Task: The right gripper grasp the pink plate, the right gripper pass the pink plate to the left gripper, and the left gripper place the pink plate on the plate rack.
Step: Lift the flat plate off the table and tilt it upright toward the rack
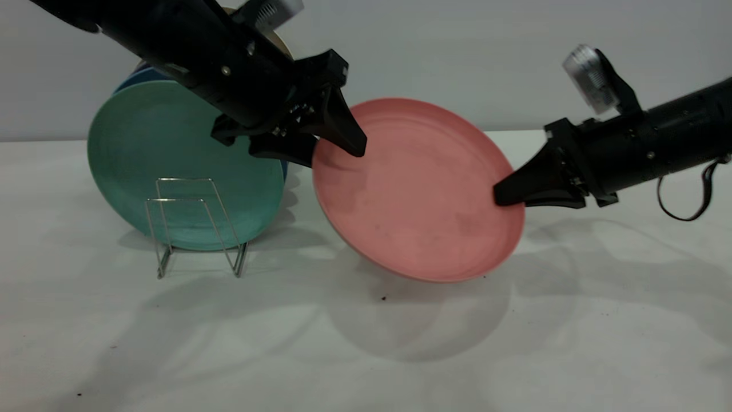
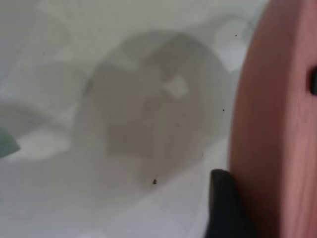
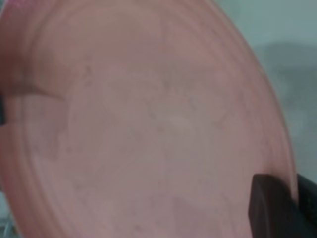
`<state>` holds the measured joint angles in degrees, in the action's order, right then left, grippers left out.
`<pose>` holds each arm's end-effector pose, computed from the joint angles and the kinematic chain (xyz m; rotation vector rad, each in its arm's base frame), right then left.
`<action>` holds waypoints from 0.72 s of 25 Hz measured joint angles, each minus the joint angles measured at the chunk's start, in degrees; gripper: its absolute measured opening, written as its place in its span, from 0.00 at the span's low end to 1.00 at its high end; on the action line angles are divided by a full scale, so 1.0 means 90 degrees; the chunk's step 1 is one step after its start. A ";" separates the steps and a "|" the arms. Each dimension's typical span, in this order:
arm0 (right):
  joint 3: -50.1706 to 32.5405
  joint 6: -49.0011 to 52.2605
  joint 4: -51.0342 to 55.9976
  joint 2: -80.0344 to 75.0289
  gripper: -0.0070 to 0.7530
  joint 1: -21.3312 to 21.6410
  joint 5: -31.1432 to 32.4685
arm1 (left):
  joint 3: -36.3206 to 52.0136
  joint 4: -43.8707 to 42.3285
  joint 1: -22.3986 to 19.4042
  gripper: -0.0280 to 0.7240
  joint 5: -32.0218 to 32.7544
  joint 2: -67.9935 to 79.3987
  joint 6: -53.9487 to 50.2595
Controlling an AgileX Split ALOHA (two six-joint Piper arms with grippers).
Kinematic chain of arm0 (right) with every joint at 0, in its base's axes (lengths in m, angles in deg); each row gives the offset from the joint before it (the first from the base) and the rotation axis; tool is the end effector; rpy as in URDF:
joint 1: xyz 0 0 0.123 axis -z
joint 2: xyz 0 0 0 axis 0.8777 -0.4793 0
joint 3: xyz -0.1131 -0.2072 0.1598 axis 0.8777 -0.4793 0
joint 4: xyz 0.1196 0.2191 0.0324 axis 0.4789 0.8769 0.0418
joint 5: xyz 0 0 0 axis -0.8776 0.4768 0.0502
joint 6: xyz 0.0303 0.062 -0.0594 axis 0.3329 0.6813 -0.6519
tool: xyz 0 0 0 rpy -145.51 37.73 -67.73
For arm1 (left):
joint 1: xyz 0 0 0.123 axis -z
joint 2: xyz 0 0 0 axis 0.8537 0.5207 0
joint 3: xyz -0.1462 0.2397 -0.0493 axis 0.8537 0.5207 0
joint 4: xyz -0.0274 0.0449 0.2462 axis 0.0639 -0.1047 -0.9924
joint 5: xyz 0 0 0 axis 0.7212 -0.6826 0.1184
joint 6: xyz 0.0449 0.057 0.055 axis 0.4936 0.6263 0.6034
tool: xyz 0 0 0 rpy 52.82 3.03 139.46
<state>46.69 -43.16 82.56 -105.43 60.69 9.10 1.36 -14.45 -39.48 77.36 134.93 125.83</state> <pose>0.3993 0.0765 0.0619 -0.3183 2.4153 1.1804 0.3868 -0.1719 0.1479 0.2186 2.5462 -0.7560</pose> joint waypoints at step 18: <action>-0.0033 -0.0022 -0.0214 0.1972 0.63 0.0121 -0.0026 | -0.0007 0.0237 -0.0003 0.11 -0.0085 -0.0069 0.0763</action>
<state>46.40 -43.36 80.63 -87.68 61.78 8.87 1.29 -12.32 -39.51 76.59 134.31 132.70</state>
